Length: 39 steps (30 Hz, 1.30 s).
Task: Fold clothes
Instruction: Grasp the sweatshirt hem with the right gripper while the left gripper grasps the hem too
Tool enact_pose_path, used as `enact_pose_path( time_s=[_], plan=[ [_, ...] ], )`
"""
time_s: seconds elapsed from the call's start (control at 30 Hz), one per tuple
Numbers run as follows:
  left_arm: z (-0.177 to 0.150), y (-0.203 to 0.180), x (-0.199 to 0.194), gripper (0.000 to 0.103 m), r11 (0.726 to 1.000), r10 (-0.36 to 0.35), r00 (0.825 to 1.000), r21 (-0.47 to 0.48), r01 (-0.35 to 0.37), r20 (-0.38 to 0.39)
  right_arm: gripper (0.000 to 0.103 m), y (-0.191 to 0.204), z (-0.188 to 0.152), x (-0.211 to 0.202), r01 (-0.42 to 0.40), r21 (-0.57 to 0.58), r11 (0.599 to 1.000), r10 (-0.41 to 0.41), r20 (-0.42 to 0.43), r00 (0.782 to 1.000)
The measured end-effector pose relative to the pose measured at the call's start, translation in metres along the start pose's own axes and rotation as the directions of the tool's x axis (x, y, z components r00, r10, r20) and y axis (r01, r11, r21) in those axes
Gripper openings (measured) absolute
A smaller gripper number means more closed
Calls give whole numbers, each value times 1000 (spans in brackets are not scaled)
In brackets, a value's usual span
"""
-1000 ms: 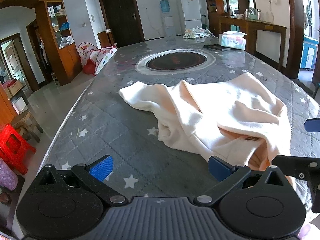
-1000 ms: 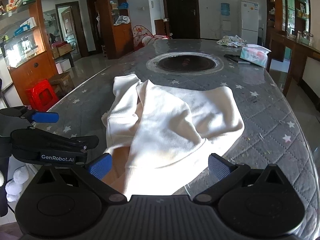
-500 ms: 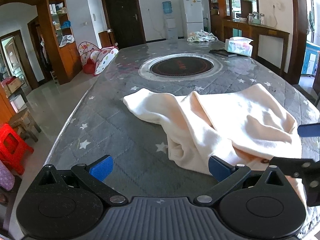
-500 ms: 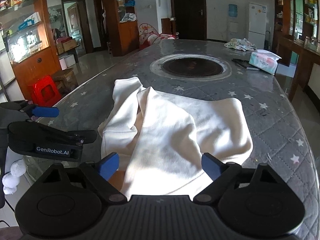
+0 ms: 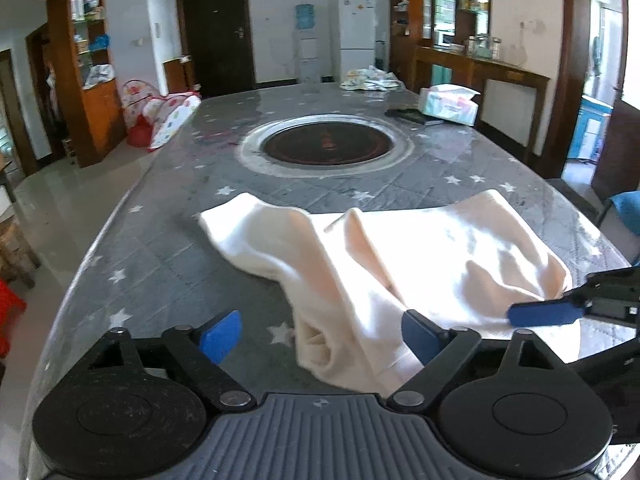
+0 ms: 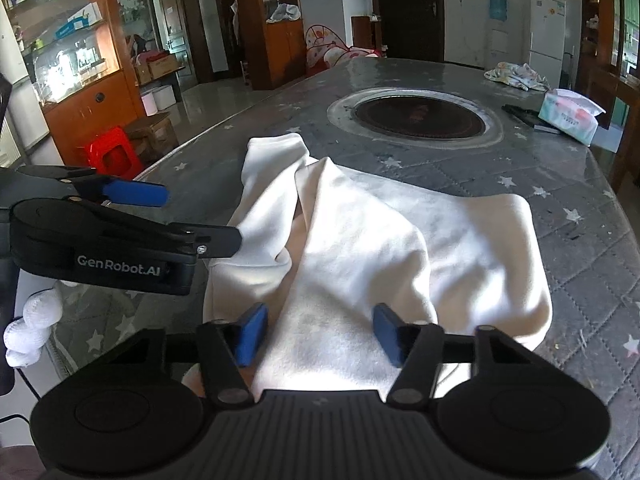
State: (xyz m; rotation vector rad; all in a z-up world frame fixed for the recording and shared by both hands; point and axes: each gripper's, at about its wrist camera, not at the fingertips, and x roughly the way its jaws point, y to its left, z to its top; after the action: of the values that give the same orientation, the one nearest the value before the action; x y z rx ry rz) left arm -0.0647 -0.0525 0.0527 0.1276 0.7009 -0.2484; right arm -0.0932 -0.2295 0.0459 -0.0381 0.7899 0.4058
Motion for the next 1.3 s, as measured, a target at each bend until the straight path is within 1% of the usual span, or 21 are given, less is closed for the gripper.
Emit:
enact_pose_path(
  time_s=[0.07,0.13,0.23,0.43,0.5,0.53,0.57,0.6,0.67,0.7,0.73,0.83,0.9,0.93,0.97,1.07,1.2,1.23,1.27,1.3],
  plan=[
    [4,0,5,81,1000,-23,1000,0,23,0,44,-3,1,2,-3,8,1000,3,-4,1000],
    [8,0,12,78,999,-39,999,-3,39,-4,42,-4,2,4,-5,11,1000,5,-7,1000],
    [15,1,23,77,999,-52,999,-9,52,-12,42,-3,4,7,-10,-2,1000,10,-14,1000],
    [21,3,44,69,997,-75,996,-14,74,-49,42,4,6,17,-22,-33,999,21,-31,999],
    [20,5,49,59,997,-81,995,-22,79,-63,39,4,6,19,-15,-35,999,14,-34,999],
    [19,6,51,59,996,-85,994,-25,83,-68,34,3,6,21,-11,-36,999,10,-34,999],
    [19,7,53,53,996,-88,993,-28,87,-72,30,2,6,21,-11,-33,999,10,-34,999],
    [18,8,53,45,996,-92,993,-26,91,-71,28,1,6,21,-12,-28,1000,11,-33,999],
    [19,9,54,41,995,-101,992,-31,99,-70,22,-1,7,21,-11,-27,1000,10,-31,999],
    [20,10,54,37,994,-102,992,-34,100,-69,21,-2,8,21,-10,-27,1000,9,-31,999],
    [21,10,55,36,994,-103,992,-36,101,-68,20,-2,8,21,-6,-27,1000,5,-30,1000],
    [24,9,57,38,995,-95,993,-32,93,-70,21,-1,10,24,-3,-40,999,2,-37,999],
    [25,8,59,40,996,-89,993,-23,88,-74,23,1,10,27,-4,-46,999,2,-45,999],
    [25,8,60,47,996,-88,993,-22,87,-79,26,2,11,29,-5,-49,999,3,-48,999],
    [26,8,61,50,996,-90,993,-20,89,-82,27,3,11,30,-6,-52,999,3,-52,999],
    [27,7,65,50,996,-91,992,-13,90,-88,27,6,14,35,1,-76,997,-6,-54,999],
    [27,9,68,49,996,-90,992,-13,90,-91,25,4,18,40,12,-80,997,-16,-50,999],
    [27,9,68,49,996,-91,992,-12,90,-89,20,3,19,41,17,-82,996,-21,-50,999],
    [27,10,68,46,996,-91,992,-11,90,-88,15,3,19,41,22,-84,996,-26,-48,999],
    [27,10,68,43,996,-91,992,-10,91,-86,14,2,19,40,28,-87,996,-32,-46,998]
  ],
)
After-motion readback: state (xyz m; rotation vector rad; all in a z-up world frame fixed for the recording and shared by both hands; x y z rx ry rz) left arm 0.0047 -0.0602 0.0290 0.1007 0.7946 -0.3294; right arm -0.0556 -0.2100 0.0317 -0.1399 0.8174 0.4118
